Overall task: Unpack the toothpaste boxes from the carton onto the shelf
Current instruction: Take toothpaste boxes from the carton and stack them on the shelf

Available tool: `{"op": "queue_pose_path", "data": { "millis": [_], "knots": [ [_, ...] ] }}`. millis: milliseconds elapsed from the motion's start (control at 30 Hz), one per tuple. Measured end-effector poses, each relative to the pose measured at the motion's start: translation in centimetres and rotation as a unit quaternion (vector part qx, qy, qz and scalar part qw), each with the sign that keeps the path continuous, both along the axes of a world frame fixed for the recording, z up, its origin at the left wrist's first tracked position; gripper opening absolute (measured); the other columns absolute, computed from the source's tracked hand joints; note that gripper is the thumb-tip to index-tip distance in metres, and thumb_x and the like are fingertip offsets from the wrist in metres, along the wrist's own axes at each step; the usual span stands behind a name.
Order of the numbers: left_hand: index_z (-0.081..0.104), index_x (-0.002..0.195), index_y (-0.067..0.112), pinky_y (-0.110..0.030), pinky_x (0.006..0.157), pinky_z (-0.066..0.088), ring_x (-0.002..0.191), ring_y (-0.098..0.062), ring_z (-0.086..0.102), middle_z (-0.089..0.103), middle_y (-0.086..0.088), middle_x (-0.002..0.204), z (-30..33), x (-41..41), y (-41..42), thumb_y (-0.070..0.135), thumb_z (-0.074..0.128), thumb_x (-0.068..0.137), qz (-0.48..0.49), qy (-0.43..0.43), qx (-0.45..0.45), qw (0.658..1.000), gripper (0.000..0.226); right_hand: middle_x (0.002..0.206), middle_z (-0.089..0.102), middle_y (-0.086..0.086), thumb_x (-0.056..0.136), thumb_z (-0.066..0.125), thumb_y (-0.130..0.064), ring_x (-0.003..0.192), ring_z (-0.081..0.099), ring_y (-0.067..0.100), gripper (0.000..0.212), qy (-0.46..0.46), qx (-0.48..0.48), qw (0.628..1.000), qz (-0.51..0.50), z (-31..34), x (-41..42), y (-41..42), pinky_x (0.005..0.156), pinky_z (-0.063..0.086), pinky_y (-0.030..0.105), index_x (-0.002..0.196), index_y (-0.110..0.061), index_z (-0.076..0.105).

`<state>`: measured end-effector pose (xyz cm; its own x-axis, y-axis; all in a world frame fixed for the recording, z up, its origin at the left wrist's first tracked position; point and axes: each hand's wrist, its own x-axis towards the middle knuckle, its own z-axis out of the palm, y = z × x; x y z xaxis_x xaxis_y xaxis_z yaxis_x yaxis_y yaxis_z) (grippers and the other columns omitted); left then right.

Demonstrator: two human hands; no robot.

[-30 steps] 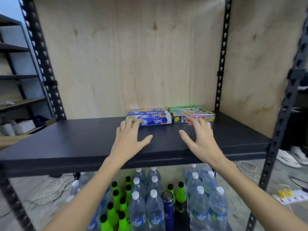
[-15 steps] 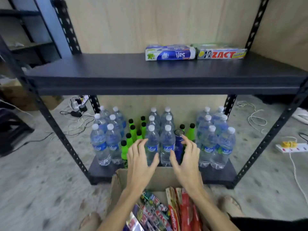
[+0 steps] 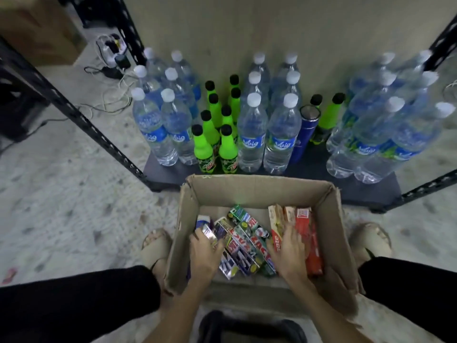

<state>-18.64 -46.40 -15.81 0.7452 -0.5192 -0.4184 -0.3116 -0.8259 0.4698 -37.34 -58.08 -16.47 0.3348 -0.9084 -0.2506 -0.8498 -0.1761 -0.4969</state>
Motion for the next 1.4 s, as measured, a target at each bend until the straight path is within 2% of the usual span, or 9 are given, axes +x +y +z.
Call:
{"op": "queue_pose_path", "data": {
  "millis": [167, 267, 533, 733, 867, 1000, 1200, 1333, 1400],
  "knots": [
    [0.03, 0.149, -0.002, -0.043, 0.105, 0.037, 0.129, -0.045, 0.045, 0.042, -0.027, 0.139, -2.6, -0.4, 0.8, 0.032, 0.073, 0.09, 0.045, 0.04, 0.01, 0.998, 0.081, 0.136, 0.058, 0.003, 0.083, 0.06, -0.068, 0.125, 0.055, 0.025, 0.073, 0.001, 0.072, 0.994, 0.077, -2.7, 1.9, 0.5, 0.105, 0.045, 0.044, 0.14, -0.026, 0.04],
    [0.02, 0.156, 0.008, -0.046, 0.106, 0.041, 0.131, -0.044, 0.045, 0.038, -0.023, 0.143, -3.4, -0.4, 1.0, 0.036, 0.068, 0.093, 0.047, 0.046, 0.005, 0.998, 0.085, 0.138, 0.055, 0.002, 0.081, 0.061, -0.07, 0.131, 0.047, 0.023, 0.077, 0.025, 0.072, 0.99, 0.123, -3.5, 2.4, 1.0, 0.112, 0.034, 0.04, 0.143, -0.03, 0.039],
    [0.029, 0.153, 0.016, -0.043, 0.092, 0.047, 0.115, -0.036, 0.054, 0.045, -0.018, 0.13, -3.2, 1.0, 0.2, 0.036, 0.054, 0.098, -0.087, -0.117, 0.112, 0.983, 0.064, 0.144, 0.039, -0.002, 0.081, 0.058, -0.074, 0.129, 0.036, 0.015, 0.082, 0.033, 0.03, 0.982, 0.183, -3.8, 3.4, 2.0, 0.108, 0.033, 0.033, 0.15, -0.038, 0.033],
    [0.031, 0.151, 0.01, -0.037, 0.099, 0.043, 0.119, -0.031, 0.046, 0.037, -0.017, 0.134, -2.9, 2.5, -0.4, 0.035, 0.065, 0.094, -0.214, -0.194, 0.128, 0.949, 0.071, 0.134, 0.047, 0.004, 0.069, 0.078, -0.066, 0.116, 0.048, 0.019, 0.107, 0.093, -0.018, 0.964, 0.247, -4.7, 4.3, 4.1, 0.098, 0.042, 0.033, 0.154, -0.023, 0.03],
    [0.025, 0.156, 0.011, -0.04, 0.119, 0.024, 0.143, -0.03, 0.025, 0.027, -0.013, 0.155, -3.2, 5.3, -1.4, 0.047, 0.073, 0.086, -0.381, -0.142, 0.127, 0.905, 0.092, 0.129, 0.054, 0.009, 0.058, 0.086, -0.064, 0.106, 0.054, 0.022, 0.12, 0.15, -0.065, 0.95, 0.267, -5.1, 4.4, 4.8, 0.091, 0.046, 0.034, 0.153, -0.013, 0.034],
    [0.018, 0.157, 0.007, -0.042, 0.124, 0.016, 0.151, -0.027, 0.016, 0.022, -0.01, 0.161, -4.3, 7.1, -1.9, 0.037, 0.091, 0.067, -0.423, -0.049, 0.191, 0.884, 0.12, 0.122, 0.052, 0.009, 0.064, 0.088, -0.055, 0.098, 0.052, 0.021, 0.122, 0.2, -0.082, 0.933, 0.287, -5.6, 4.9, 5.0, 0.09, 0.044, 0.034, 0.157, -0.01, 0.021],
    [0.035, 0.143, 0.011, -0.036, 0.104, 0.038, 0.135, -0.028, 0.036, 0.038, -0.009, 0.145, -4.5, 7.3, -2.3, 0.002, 0.083, 0.067, -0.486, -0.151, 0.218, 0.833, 0.091, 0.13, 0.054, 0.009, 0.067, 0.09, -0.027, 0.108, 0.055, 0.021, 0.108, 0.146, -0.043, 0.95, 0.273, -5.3, 4.6, 4.7, 0.093, 0.048, 0.035, 0.154, -0.013, 0.029],
    [0.051, 0.128, 0.014, -0.031, 0.093, 0.047, 0.12, -0.024, 0.049, 0.052, -0.006, 0.131, -5.1, 7.5, -1.6, 0.006, 0.081, 0.073, -0.483, -0.224, 0.196, 0.824, 0.064, 0.137, 0.052, 0.004, 0.08, 0.078, -0.024, 0.117, 0.051, 0.019, 0.086, 0.086, -0.034, 0.963, 0.254, -4.4, 3.6, 4.1, 0.1, 0.044, 0.035, 0.153, -0.017, 0.033],
    [0.054, 0.126, 0.012, -0.031, 0.099, 0.046, 0.119, -0.024, 0.049, 0.054, -0.007, 0.129, -4.8, 7.9, -1.5, 0.012, 0.08, 0.075, -0.483, -0.221, 0.18, 0.828, 0.058, 0.135, 0.054, 0.002, 0.085, 0.073, -0.022, 0.119, 0.051, 0.019, 0.078, 0.051, -0.04, 0.965, 0.253, -3.9, 3.1, 3.8, 0.105, 0.041, 0.037, 0.152, -0.017, 0.034]
  ]
}}
